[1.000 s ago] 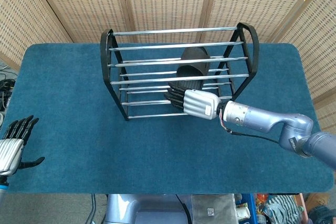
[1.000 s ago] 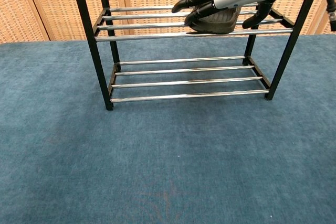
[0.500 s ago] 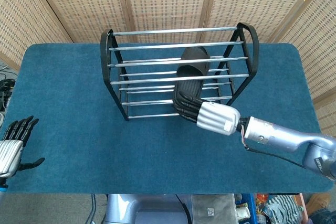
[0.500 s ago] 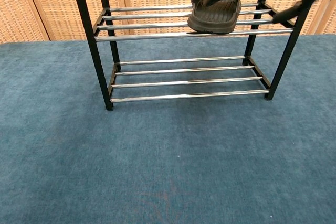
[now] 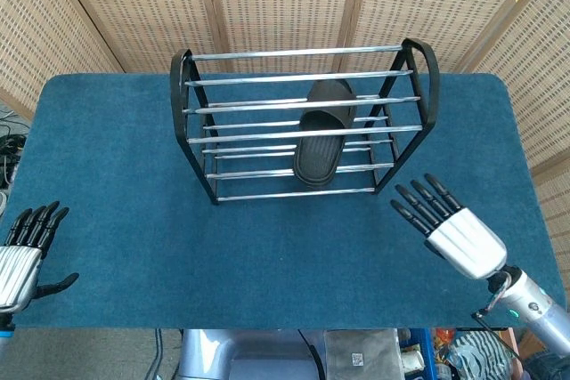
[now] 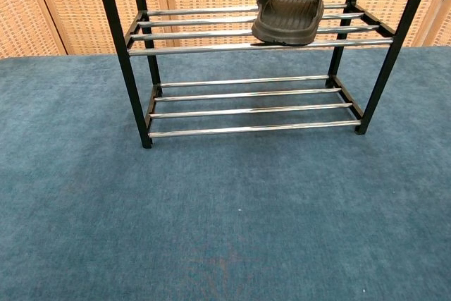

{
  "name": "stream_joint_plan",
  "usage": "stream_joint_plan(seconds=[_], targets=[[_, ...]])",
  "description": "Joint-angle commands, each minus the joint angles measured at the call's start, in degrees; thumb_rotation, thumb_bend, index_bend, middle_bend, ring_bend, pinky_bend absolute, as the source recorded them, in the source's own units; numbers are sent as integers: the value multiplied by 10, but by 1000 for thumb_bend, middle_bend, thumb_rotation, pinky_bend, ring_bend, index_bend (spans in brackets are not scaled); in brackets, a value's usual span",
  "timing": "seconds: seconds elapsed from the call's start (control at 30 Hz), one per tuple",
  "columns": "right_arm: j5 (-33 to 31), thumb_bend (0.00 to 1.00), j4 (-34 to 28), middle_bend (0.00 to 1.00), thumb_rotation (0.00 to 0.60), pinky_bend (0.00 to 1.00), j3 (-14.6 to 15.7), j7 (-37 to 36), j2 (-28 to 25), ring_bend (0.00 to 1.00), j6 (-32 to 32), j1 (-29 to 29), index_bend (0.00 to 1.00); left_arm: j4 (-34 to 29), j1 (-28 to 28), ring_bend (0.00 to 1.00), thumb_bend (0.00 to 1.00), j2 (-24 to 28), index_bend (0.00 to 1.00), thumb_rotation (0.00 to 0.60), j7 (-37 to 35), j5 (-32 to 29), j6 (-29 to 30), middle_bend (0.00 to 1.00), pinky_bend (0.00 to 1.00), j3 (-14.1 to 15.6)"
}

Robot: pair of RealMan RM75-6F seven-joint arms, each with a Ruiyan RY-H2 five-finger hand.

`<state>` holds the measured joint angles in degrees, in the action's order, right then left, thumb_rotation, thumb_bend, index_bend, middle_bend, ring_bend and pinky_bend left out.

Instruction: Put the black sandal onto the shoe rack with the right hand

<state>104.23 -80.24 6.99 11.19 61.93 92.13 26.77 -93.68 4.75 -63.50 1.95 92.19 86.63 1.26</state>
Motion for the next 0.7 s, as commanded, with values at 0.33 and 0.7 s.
stream_joint_plan(seconds=[0.33,0.7], targets=[[-184,0,-83,0,600,0,-20,-35,54,0,59,-175,0,13,-17,0,142,-18,0,600,14,31,42,0,0,6],[-201,0,-82,0,600,0,-40,-82,75,0,60,-209,0,2,-26,0,142,-17,0,600,30,21,48,0,0,3]])
